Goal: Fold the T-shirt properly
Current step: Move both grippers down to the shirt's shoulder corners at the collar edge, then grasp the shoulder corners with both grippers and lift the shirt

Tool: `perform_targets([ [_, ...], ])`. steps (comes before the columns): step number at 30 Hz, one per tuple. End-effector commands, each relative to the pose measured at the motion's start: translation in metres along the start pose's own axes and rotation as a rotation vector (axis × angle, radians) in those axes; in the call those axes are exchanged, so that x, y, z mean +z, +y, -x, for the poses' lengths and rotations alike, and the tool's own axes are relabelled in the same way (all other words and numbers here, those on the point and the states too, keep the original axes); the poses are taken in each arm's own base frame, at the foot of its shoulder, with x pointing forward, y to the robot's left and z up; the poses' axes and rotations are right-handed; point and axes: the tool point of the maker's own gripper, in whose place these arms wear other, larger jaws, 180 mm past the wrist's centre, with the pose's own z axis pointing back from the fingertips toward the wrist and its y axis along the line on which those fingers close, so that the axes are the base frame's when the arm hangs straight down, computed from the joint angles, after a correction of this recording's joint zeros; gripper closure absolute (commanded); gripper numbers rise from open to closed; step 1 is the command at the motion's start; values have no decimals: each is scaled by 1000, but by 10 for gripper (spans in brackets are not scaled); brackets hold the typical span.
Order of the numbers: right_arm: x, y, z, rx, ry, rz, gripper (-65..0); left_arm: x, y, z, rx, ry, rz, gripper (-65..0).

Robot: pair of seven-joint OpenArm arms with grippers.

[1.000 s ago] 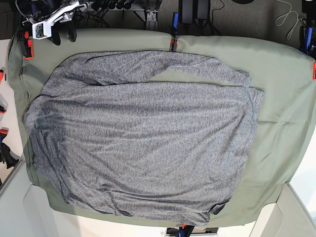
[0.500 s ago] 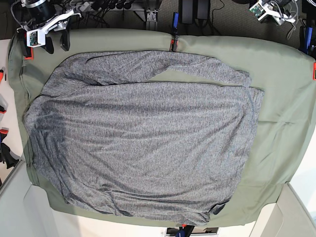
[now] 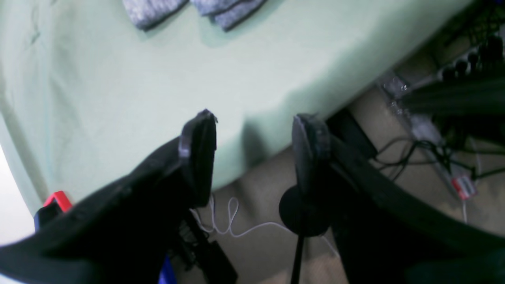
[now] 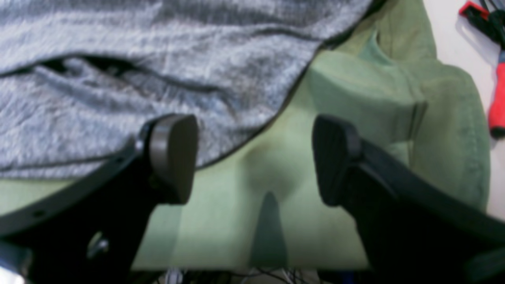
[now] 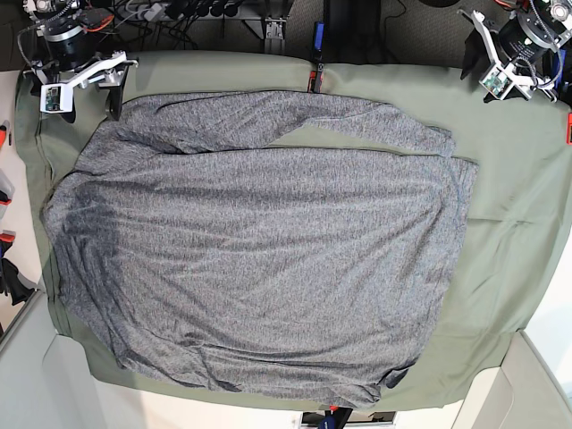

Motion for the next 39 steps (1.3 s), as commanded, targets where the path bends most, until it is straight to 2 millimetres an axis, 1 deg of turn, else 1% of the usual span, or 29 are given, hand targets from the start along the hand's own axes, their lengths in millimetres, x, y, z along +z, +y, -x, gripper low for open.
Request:
perform_targets([
  [1,-2,-6,-10,10,-34,13,-447,-2,8,-5,6,-22,-17,-349],
  [5,-14,-16,-2,0,-15,37,-447,-16,28,-11,49,-63,-48,-350],
  [7,-18,-19,3,-6,-4,46,-447,-23,32,-14,77,-80,-29,-350],
  [8,-20,-21,3,-7,-2,49,-447,-26,31,-16,87,-91,-11,-350],
  [12,-25,-22,-4,-9,-21,52,-447,-42,30,-30,114,-135,29,-350],
  [15,-26,-22,-6,-9,-25,53,-447,-58,21,-40,117,-154,66,-351],
  [18,-26,-19,-4,-23,-25,53,-447,-73,15,-43,122,-153,94,-350],
  [22,-26,-10,0,-57,-23,49,-447,-88,16,-47,124,-150,107,-350],
  [24,-27,-2,2,-83,-25,41,-447,-92,14,-48,123,-151,114,-350],
  [29,-29,10,2,-120,-34,45,-447,-93,8,-52,122,-166,127,-350],
  [31,-30,11,2,-120,-35,47,-447,-93,8,-52,123,-171,123,-350],
  [35,-35,12,-5,-127,-51,47,-447,-95,5,-53,137,-177,123,-345],
  [36,-36,12,-6,-129,-54,47,-447,-95,4,-54,141,-178,124,-337],
  [37,-37,12,-7,-130,-56,47,-447,-95,2,-54,146,-180,126,-316],
  [38,-38,12,-7,-130,-56,44,-447,-96,1,-54,146,-181,126,-278],
  [39,-38,13,-6,-128,-54,40,-447,-96,1,-54,147,-181,126,-228],
])
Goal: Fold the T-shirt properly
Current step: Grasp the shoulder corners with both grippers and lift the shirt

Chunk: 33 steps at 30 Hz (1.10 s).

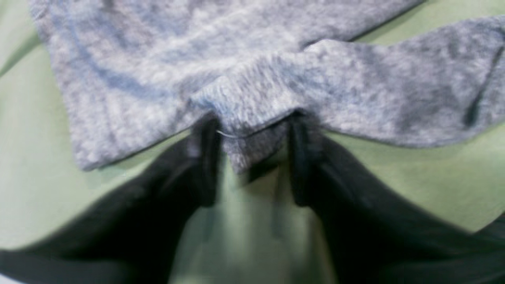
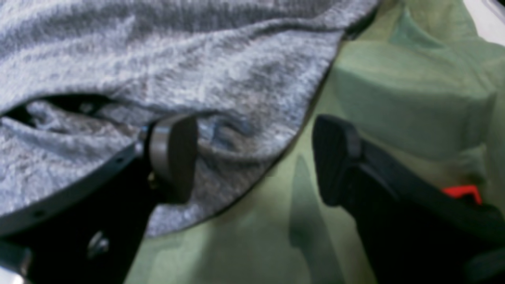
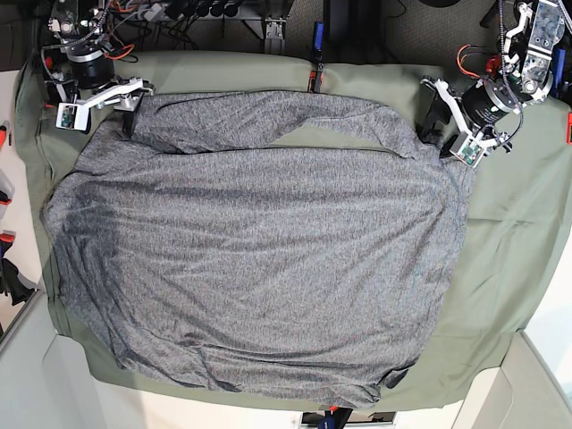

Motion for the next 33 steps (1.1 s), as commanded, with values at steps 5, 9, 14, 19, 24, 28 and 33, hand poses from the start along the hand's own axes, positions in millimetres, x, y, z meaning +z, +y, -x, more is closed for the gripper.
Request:
perform_targets([
  [5,0,-2,-2,7,-11,-4,-445,2,7,2,-64,22,-22,-74],
  [9,-2,-5,11,2,21,5,-445,3,7,4,-77,30,-25,-20],
  [14,-3,-4,14,-11,28,7,-443,3,7,4,-78,32,-23,-12],
  [19,-6,-2,10,-4,17,4,-163,3,7,7,-79,43,-21,-12],
  [24,-8,-4,4,71,8,21,0,9,5,21,-69,83,-21,-8],
  [28,-4,-5,12,126,90,35,0,20,8,33,-20,110,-33,0],
  [33,3,2,-7,137,51,22,0,43,25,23,30,62,-93,0],
])
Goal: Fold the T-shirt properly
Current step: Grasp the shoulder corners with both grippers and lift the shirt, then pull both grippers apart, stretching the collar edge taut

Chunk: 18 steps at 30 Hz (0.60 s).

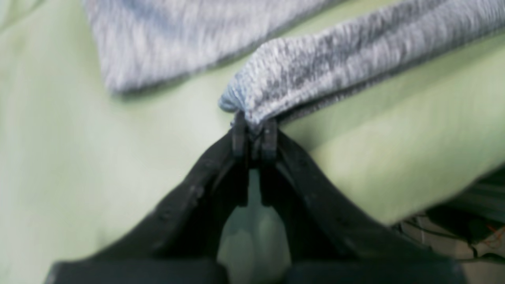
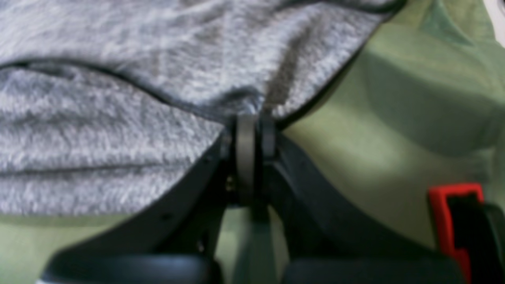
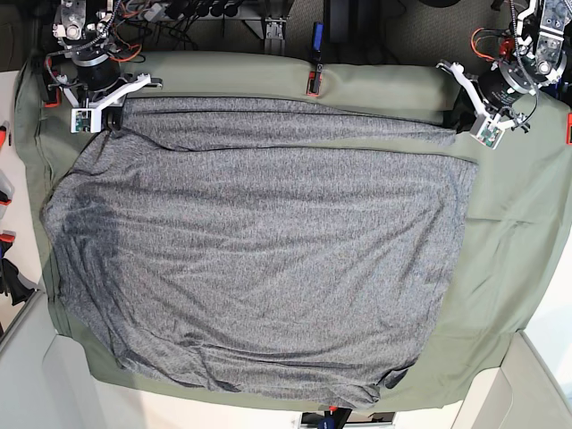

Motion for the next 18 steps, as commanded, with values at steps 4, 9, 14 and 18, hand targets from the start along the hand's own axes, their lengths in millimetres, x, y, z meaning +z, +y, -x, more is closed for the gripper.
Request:
perform_targets([
  [4,8,-1,-40,16,-118,4,0,18,22,-35,-6,-108,-47,0],
  [9,0,-2,-64,11,-173,9,0,14,36,-75,-40,-227,-53,0],
  [14,-26,-6,-81,-5,-194,13,0,-9,73,-92,5,-259,-110,0],
  [18,-53,-1,-95,4,-197,-38,0,-39,90,-92,48,-235,-88,0],
])
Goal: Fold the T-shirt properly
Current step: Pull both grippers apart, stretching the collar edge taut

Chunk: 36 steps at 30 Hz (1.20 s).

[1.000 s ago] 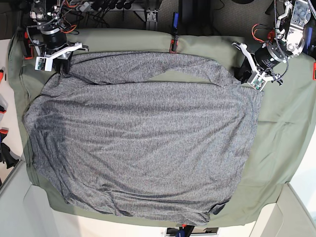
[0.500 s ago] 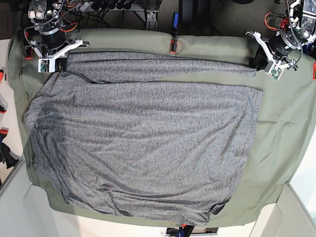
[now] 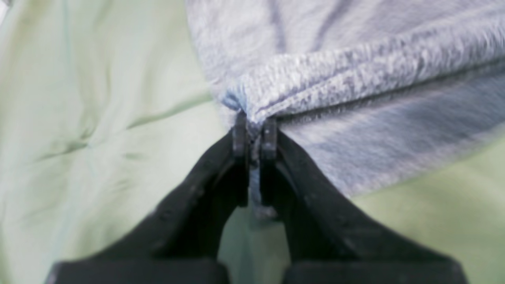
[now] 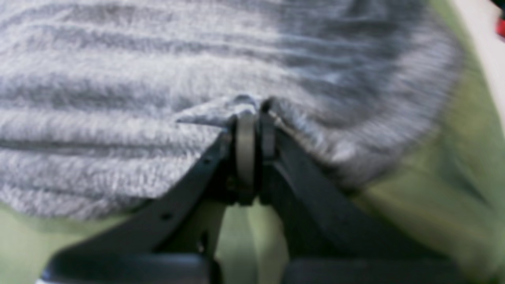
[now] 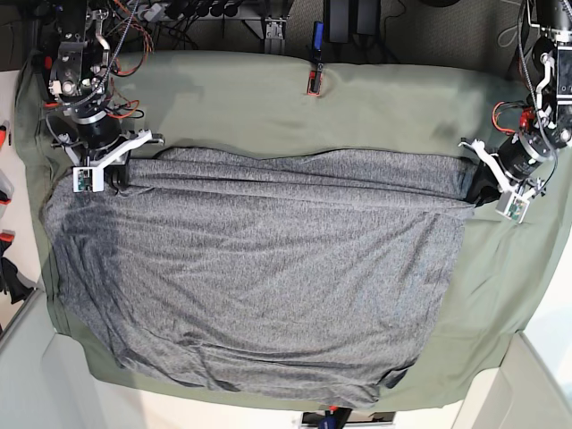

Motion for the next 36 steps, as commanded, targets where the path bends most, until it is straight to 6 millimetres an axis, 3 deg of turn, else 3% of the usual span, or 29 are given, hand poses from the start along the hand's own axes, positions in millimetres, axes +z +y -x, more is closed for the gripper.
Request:
perform_targets([
  [1,-6,-13,-21,8,-55,38,0,-3,10,-11,-7,-27,-7,0],
  [5,-21,-13,-29,-20,-62,40,0,-19,15,6,31,27,3,-11],
  [7,-22,-9,-30,-32,-66,33,0,-20,19,10,42,42,-6,-105],
  [10,-23,-2,-28,-53,-63,24,-279,-15,28,10,61,57,-25,-259],
  [12,-22,2,-27,-62,-61,20,-396,-11,34,7,93,62,-34,-273],
  [17,-14,6,-41,-62,-53,25,-407,15,50,-14,121,35,-51,-272],
  [21,2,-3,-61,-65,-50,65,-407,36,40,-25,117,5,11,-272],
  [24,12,-22,-68,-74,-50,127,-407,44,34,-16,114,25,16,-272],
  [30,29,-74,-50,-139,-28,285,-407,52,25,12,138,80,25,-272],
  [36,21,-80,-19,-186,25,266,-407,47,19,21,115,67,-2,-272],
])
